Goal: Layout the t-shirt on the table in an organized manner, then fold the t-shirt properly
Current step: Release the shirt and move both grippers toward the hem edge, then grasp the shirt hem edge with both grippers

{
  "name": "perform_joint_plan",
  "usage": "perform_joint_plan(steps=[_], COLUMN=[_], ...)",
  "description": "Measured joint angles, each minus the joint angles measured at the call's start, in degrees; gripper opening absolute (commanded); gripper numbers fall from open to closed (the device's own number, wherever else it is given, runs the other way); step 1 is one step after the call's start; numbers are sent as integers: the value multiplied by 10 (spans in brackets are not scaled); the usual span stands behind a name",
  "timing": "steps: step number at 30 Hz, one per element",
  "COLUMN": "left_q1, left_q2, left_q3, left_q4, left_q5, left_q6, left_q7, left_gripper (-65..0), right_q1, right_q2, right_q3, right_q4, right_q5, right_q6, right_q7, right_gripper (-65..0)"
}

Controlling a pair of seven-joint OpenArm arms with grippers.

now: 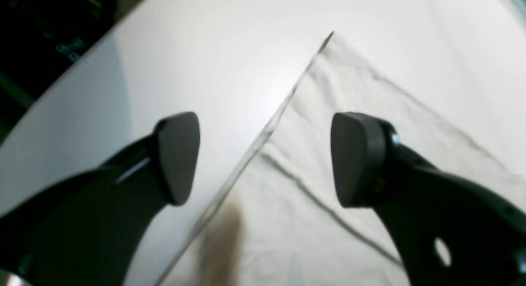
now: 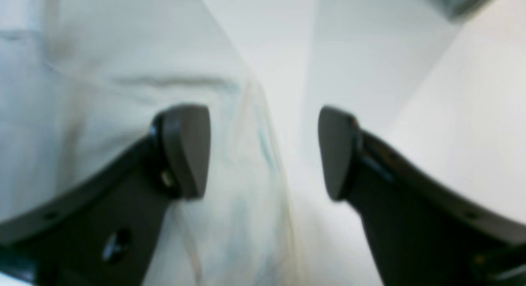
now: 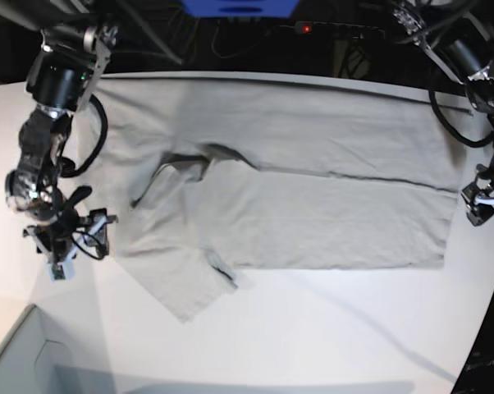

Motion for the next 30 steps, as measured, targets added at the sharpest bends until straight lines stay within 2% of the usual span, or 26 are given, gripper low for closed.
perform_joint_plan(steps=[1,3,5,7,9,11,17,25,27,30], left_q1=[-9,-30,-52,-66,-76,-86,-132,-182,-193,-202], left_q2=[-5,-23,-32,-38,-42,-46,-52,-73,-72,-69], left_q3=[14,46,66,82,91,100,109,108,109,109], left_q4=[-16,-54,-85,-113,-149,-191,-305,-465,-488,-518], left_q5=[2,10,25,40,60,86,135,184,207,240], left_q6=[7,1,4,3,-1,6,6,6,5,4], left_q7=[-2,-1,-30,-69,-109,-132,-212,-298,-319,-351], left_gripper=[-169,-169,-169,-169,-169,-169,-169,-169,-169,-170], right_q1=[21,73,110,130,141,147,133,123,123,122], right_q2=[7,33,54,66,75,81,69,45,44,44], right_q3=[0,0,0,-1,-3,-3,-4,-66,-66,-66], right_q4=[-41,-147,-242,-310,-367,-412,-425,-418,-418,-418], right_q5=[-3,2,-3,0,-1,-2,3,7,8,10], right_q6=[-1,-1,-2,-19,-53,-61,-63,-65,-65,-65], right_q7=[6,20,62,114,155,182,226,246,246,245], right_gripper=[-235,-238,-238,-235,-235,-237,-239,-244,-279,-409])
